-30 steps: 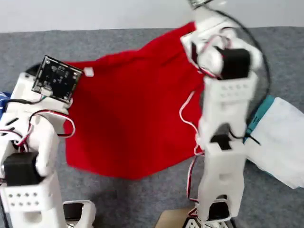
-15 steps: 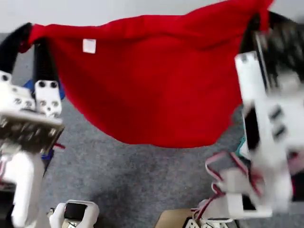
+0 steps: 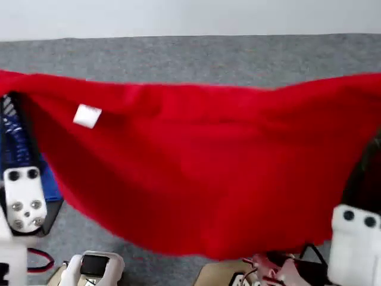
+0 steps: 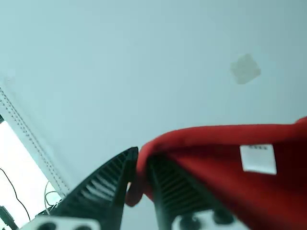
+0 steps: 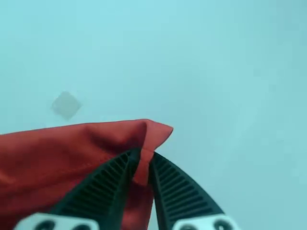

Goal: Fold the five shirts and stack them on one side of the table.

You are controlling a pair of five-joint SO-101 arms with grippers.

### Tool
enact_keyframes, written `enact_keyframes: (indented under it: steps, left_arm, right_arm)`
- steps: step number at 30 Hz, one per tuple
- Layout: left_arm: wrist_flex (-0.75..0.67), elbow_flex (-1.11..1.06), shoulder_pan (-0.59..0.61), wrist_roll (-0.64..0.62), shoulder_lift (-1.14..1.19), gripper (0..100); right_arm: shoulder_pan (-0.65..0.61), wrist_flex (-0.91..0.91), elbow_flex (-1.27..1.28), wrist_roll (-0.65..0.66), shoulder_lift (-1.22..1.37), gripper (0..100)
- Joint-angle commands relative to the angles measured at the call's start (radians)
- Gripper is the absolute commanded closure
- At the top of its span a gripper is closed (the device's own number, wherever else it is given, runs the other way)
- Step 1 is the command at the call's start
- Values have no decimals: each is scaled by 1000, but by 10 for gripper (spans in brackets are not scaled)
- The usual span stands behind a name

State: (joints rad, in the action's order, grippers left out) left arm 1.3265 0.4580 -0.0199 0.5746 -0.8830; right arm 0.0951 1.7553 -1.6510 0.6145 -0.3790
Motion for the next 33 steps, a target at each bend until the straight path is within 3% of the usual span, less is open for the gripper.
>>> enact_keyframes:
  steps: [1, 5, 10, 13, 18, 21, 26, 33]
  left_arm:
    - [86, 16, -6, 21, 9, 995]
    - [180, -96, -6, 57, 12, 995]
    - [101, -406, -6, 97, 14, 995]
    - [-120, -673, -5, 98, 14, 995]
    - [-701, -1139, 43, 98, 23, 995]
    - [-942, -1296, 52, 98, 89, 995]
    - [-1109, -1264, 68, 97, 334, 995]
    - [-1186, -908, 123, 94, 720, 995]
  right_arm:
    - [10, 35, 130, 11, 2, 987]
    - [-8, 30, 381, -23, 10, 987]
    - [-137, -4, 792, -55, 12, 987]
    - [-176, -166, 1056, -57, 12, 987]
    - [-179, -582, 1459, -78, 12, 987]
    - [-177, -820, 1663, -75, 12, 987]
    - [-173, -1133, 1864, -78, 48, 987]
    - [-145, -1426, 1788, -77, 237, 987]
